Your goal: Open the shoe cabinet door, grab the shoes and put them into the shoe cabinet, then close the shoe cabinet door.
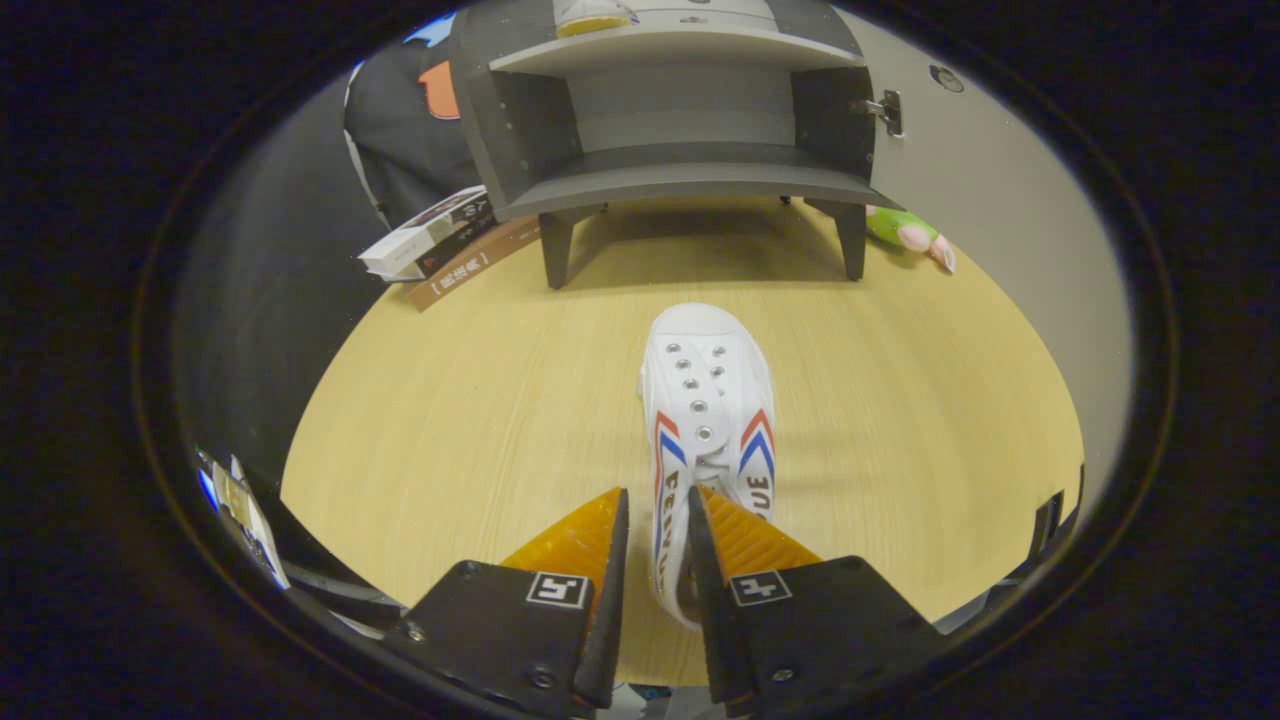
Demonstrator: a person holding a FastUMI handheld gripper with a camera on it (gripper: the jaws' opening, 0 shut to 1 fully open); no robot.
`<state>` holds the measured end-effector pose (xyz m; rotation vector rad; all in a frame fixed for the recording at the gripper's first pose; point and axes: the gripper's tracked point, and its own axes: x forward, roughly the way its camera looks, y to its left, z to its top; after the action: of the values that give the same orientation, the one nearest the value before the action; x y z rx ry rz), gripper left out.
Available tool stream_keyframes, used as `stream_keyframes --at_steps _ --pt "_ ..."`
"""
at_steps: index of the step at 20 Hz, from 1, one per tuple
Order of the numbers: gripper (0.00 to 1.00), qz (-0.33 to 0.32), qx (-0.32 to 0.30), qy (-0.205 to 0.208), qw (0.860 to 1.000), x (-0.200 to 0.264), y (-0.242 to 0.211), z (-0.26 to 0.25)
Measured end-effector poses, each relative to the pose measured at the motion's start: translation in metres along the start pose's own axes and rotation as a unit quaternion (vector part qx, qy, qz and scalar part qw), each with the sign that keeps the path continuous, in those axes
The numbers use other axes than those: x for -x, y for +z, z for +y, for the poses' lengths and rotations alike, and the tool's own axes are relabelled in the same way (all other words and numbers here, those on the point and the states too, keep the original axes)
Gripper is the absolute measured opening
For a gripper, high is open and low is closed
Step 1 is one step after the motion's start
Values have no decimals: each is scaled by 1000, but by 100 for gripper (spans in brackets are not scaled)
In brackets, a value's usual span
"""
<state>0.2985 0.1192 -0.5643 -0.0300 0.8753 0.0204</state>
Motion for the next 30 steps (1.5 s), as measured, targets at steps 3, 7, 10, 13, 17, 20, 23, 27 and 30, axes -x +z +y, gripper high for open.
stream_keyframes --at_steps 3,7,10,13,17,20,23,27,30 --pt "30 -10 -16 -9 1000 -24 11 -2" --pt "29 -67 55 -39 995 -37 12 -6" --pt "24 -56 96 -29 993 -32 11 -6" --pt "13 -27 78 3 997 -28 12 -4" --pt "7 -16 50 15 999 -25 17 -1" --pt "5 -13 41 41 998 -17 22 -2" --pt "4 -9 43 57 997 -4 23 -3" --pt "4 -5 52 50 997 22 29 -7" --pt "4 -16 52 59 997 49 46 -4"
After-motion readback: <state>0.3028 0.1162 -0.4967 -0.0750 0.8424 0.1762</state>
